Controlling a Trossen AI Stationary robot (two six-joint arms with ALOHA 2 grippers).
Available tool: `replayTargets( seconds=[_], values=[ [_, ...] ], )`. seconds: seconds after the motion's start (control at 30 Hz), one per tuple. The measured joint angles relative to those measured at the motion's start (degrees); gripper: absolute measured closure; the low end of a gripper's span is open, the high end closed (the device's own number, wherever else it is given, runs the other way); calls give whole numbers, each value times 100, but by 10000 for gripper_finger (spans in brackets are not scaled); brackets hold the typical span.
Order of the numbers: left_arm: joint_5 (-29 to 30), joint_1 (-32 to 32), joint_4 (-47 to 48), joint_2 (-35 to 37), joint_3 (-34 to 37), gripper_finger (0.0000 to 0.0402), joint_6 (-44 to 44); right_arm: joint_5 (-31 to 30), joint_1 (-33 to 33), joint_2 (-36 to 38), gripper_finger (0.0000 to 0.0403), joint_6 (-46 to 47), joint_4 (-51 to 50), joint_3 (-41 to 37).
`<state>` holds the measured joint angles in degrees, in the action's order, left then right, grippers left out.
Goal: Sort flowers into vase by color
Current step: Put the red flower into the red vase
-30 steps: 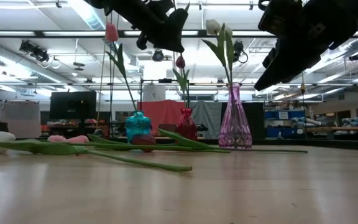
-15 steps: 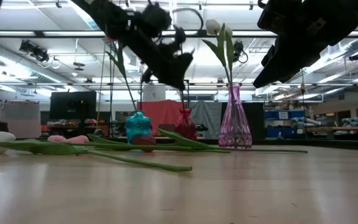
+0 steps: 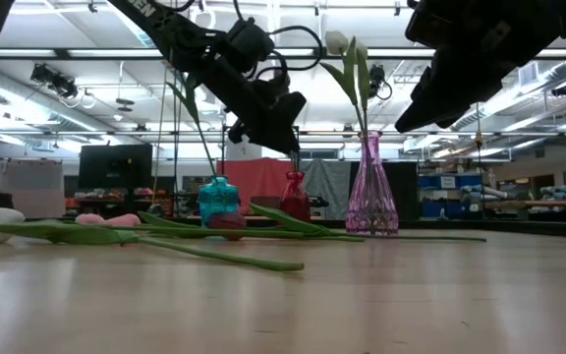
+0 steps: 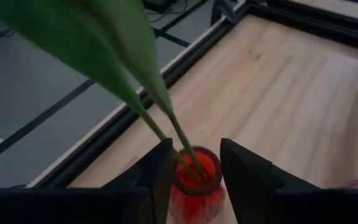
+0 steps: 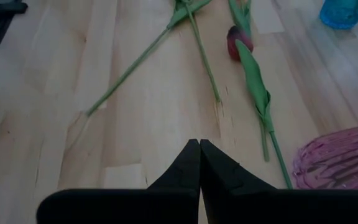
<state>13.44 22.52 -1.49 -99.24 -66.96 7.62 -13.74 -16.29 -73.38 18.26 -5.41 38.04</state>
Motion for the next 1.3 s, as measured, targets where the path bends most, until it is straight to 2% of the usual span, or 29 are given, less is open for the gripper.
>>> replayTargets(
  seconds=[0.23, 0.43, 0.63, 0.77, 0.93, 1.1, 1.3],
  values=[
    [-218, -72, 518, 148, 6, 257, -267, -1, 2, 0, 391, 17, 28, 0],
    [-103, -196, 1416, 676, 4, 257, -131, 36, 56, 0, 391, 104, 26, 0],
    [607, -966, 1303, 981, 4, 257, -255, -177, 104, 0, 391, 52, 30, 0],
    [538, -1370, 1298, 1035, 4, 257, -348, -312, 191, 0, 391, -128, 242, 0],
    [516, -1855, 1787, 1434, 10, 257, -594, -316, 267, 0, 391, -34, 730, 0],
    [1044, -2459, 1751, 2070, 350, 257, -868, -600, 254, -64, 390, 220, 950, 2],
    [1116, -2927, 1703, 2868, 1239, 257, -625, -770, 200, -223, 374, 320, 1140, 4]
  ],
)
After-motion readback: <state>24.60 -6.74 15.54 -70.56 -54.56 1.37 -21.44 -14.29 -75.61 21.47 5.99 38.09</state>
